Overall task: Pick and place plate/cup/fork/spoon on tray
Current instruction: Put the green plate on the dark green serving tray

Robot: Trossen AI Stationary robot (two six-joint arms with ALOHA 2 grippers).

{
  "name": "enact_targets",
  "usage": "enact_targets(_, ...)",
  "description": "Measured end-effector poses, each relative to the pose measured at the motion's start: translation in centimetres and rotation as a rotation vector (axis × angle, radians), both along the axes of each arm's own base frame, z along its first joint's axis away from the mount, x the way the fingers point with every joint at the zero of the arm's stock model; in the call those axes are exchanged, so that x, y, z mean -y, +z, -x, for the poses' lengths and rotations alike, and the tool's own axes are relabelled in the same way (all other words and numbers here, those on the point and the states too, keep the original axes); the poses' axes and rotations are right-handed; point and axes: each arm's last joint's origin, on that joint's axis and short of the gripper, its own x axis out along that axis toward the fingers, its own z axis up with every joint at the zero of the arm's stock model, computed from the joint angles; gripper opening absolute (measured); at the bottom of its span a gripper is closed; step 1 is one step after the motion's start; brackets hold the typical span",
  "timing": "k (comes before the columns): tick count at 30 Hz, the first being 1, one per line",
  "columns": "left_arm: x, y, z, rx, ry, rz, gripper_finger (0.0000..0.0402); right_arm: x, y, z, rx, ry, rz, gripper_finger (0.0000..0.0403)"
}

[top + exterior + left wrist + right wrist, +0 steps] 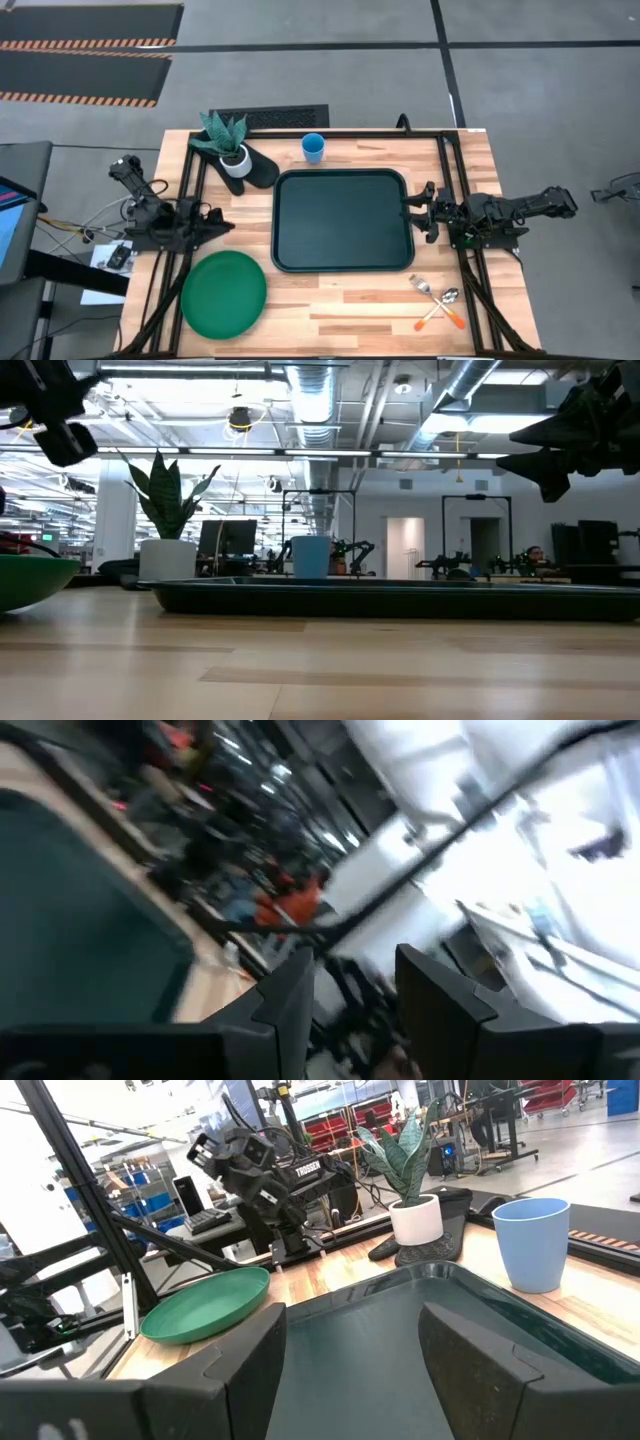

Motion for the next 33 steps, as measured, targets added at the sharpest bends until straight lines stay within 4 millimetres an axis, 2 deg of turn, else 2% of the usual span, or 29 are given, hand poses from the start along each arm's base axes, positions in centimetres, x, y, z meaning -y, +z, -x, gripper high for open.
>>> enact_targets(4, -0.5, 0.0, 0.0, -0.022, 0.134, 0.155, 0.0129, 0.0, 0.0, 0.0, 0.004, 0.0, -0.018, 0.0255)
enact_targets(9, -1.0, -0.3, 0.1, -0.06, 0.313, 0.199, 0.0129, 0.0, 0.3, 0.0, 0.089, 0.013, -0.314, 0.0255)
enact_targets(13, -1.4, -0.4, 0.3, -0.075, 0.45, 0.269, 0.0129, 0.0, 0.4, 0.0, 0.124, 0.019, -0.475, 0.0255)
enact_targets(18, -1.6, -0.3, 0.3, -0.033, 0.478, 0.445, 0.0129, 0.0, 0.5, 0.0, 0.144, 0.024, -0.554, 0.0255)
enact_targets(22, -1.7, 0.2, 0.1, 0.006, 0.447, 0.503, 0.0129, 0.0, 0.4, 0.0, 0.142, 0.024, -0.575, 0.0255)
enact_targets(26, -2.0, 2.4, 0.0, 0.023, 0.465, 0.48, 0.0129, -0.1, 0.3, 0.0, 0.123, 0.028, -0.58, 0.0255)
enact_targets(33, -1.7, 6.7, -1.4, -0.017, 0.546, 0.323, 0.0129, -0.2, 0.2, 0.0, 0.12, 0.032, -0.607, 0.0255)
